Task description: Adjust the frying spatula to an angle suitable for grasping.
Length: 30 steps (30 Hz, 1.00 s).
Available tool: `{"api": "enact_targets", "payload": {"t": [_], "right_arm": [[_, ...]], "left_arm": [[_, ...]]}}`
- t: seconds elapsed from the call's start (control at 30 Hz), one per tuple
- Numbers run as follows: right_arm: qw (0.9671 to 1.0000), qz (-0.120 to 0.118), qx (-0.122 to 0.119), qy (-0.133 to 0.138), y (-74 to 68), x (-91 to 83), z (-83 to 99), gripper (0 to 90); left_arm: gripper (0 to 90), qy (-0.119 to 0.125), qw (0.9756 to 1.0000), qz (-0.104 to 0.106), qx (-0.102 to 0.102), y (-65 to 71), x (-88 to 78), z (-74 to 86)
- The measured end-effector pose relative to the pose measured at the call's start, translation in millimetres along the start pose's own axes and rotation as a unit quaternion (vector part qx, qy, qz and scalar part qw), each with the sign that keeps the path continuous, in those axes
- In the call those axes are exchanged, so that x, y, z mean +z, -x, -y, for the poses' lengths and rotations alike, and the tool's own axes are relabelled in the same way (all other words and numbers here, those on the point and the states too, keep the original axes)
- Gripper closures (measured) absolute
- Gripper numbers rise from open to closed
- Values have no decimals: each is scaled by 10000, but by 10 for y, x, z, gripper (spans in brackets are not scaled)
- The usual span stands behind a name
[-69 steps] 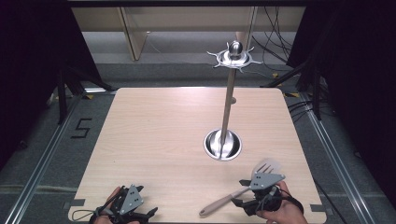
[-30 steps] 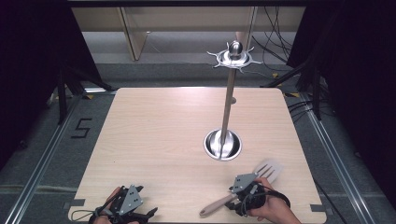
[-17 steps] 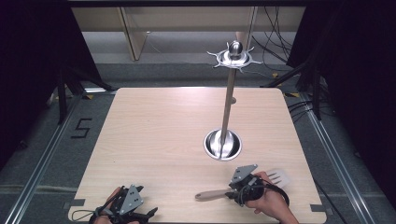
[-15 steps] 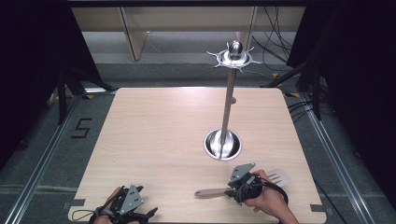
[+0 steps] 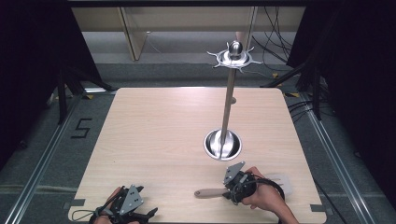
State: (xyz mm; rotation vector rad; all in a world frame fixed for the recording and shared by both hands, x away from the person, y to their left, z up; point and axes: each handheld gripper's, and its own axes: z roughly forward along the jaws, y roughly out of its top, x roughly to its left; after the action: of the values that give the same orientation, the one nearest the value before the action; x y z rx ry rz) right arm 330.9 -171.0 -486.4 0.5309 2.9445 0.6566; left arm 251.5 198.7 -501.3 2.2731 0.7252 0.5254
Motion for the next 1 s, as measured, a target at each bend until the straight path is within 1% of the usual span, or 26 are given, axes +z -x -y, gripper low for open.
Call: {"api": "enact_targets", "payload": {"t": [0.07,0.1,0.13,0.17,0.2,0.23,0.27,0.3,0.33,0.37,0.4,0.43,0.5,0.53,0.57,0.6,0.67,0.7,0.73,0.77,0.8,0.83,0.87,0.9,0.93,1.0], "right_arm": [[10000,63,68,-35,1,-10,9,665],[9999,64,94,-44,5,-19,22,672],[9999,64,94,-44,5,-19,22,672],[9998,36,164,-62,10,-29,40,680],[9997,43,227,-51,32,-59,98,700],[9997,43,227,-51,32,-59,98,700],[9996,45,284,-80,33,-72,119,707],[9995,58,290,-87,41,-90,148,716],[9994,88,300,-144,37,-103,170,725],[9992,130,327,-194,28,-108,163,725],[9995,108,205,-217,36,-108,149,726],[9993,118,215,-267,28,-106,136,727],[9990,144,96,-414,24,-101,92,730],[9988,119,19,-471,25,-94,73,732],[9988,119,19,-471,25,-94,73,732],[9982,40,-111,-592,36,-92,41,733],[9979,66,-98,-632,33,-89,31,733],[9970,108,-130,-752,17,-88,1,734],[9970,108,-130,-752,17,-88,1,734],[9967,104,-217,-780,20,-83,-11,734],[9954,200,-169,-918,-4,-80,-40,734],[9954,212,-215,-914,-6,-73,-47,734],[9951,215,-333,-910,-5,-67,-56,734],[9951,215,-333,-910,-5,-67,-56,734],[9948,260,-355,-923,-19,-61,-64,735],[9946,255,-360,-936,-17,-60,-65,735]], "left_arm": [[152,41,10000,27,-26,1,-2,3],[152,13,10000,-6,21,-3,-8,0],[152,13,10000,-6,21,-3,-8,0],[152,-7,10000,-21,59,-7,-18,-3],[152,71,10000,1,-1,0,-21,-4],[152,71,10000,1,-1,0,-21,-4],[152,70,10000,10,-33,0,-23,-3],[152,59,10000,-27,24,-8,-23,-3],[152,-9,10000,-43,87,-13,-20,-3],[152,-9,10000,-43,87,-13,-20,-3],[152,24,10000,-31,52,-4,-14,-4],[152,-7,10000,5,77,-9,-16,-5],[152,6,10000,14,36,-2,-8,-5],[152,1,10000,16,34,-2,-7,-4],[152,1,10000,16,34,-2,-7,-4],[152,2,10000,2,-6,3,-4,-1],[152,-2,10000,7,-13,4,-4,-1],[152,-3,10000,13,1,5,-4,-1],[152,-3,10000,13,1,5,-4,-1],[152,-17,10000,35,50,-1,-5,-3],[152,-30,10000,45,53,-1,-6,-2],[152,-31,10000,40,58,-2,-8,-2],[152,-32,10000,37,54,-5,-10,-1],[152,-32,10000,37,54,-5,-10,-1],[152,-1,10000,-12,46,-6,-11,-2],[152,4,10000,-3,41,-6,-13,-2]]}}
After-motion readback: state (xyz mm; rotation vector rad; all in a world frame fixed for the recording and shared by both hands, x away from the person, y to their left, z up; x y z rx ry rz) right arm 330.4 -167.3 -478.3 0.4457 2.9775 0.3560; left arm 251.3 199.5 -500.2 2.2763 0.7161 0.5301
